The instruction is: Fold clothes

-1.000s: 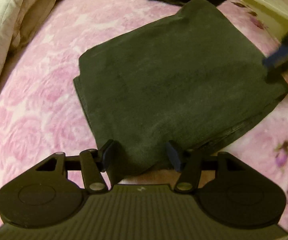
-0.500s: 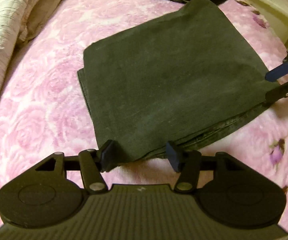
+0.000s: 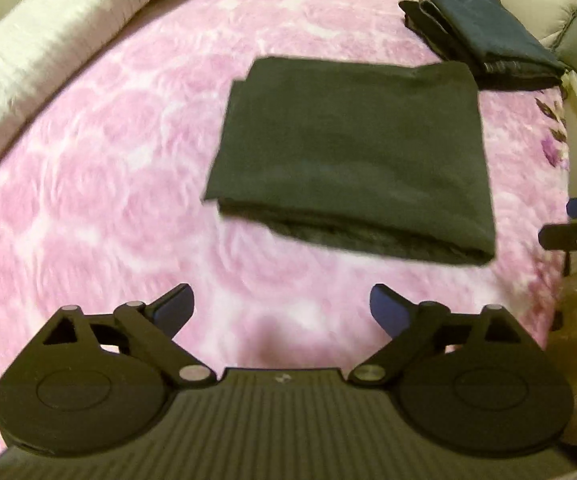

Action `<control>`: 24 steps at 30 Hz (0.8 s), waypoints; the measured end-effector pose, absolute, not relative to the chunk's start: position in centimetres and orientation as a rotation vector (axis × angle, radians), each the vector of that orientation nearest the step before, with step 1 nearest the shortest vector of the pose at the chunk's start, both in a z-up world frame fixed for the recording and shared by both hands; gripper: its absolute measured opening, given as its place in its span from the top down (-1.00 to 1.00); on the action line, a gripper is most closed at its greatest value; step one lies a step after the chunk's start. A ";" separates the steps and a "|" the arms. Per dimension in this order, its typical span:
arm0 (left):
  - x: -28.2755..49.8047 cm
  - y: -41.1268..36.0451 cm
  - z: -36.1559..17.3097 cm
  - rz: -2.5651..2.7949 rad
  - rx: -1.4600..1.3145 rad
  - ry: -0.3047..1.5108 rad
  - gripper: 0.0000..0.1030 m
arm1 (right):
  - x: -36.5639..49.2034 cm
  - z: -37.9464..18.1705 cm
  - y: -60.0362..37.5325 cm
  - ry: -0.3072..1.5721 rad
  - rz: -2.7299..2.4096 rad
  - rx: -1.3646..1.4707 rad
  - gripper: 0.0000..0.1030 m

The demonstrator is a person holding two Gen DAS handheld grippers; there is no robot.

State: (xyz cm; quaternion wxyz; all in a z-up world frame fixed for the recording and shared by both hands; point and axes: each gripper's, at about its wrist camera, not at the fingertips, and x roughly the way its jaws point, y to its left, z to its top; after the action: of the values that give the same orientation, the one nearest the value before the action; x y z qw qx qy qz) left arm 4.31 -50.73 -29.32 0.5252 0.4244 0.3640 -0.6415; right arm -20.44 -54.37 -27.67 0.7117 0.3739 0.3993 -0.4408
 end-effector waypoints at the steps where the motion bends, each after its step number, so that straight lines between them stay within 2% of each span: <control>1: 4.0 -50.1 -29.1 -1.538 1.021 0.876 -0.85 | -20.5 -27.0 -53.8 0.883 -0.990 0.840 -0.47; 12: 4.4 -42.8 -22.9 -1.606 1.013 0.794 -0.86 | -18.8 -20.1 -46.0 0.819 -1.058 0.864 -0.51; 24: 7.0 -39.0 -20.2 -1.629 1.041 0.698 -0.86 | -15.2 -17.0 -41.3 0.801 -1.071 0.811 -0.51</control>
State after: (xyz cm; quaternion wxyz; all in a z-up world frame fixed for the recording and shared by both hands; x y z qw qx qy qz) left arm 7.02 -38.96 -20.19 0.5168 0.4336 0.2906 -0.6786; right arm -15.19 -41.32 -16.97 0.7096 0.3653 0.3608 -0.4826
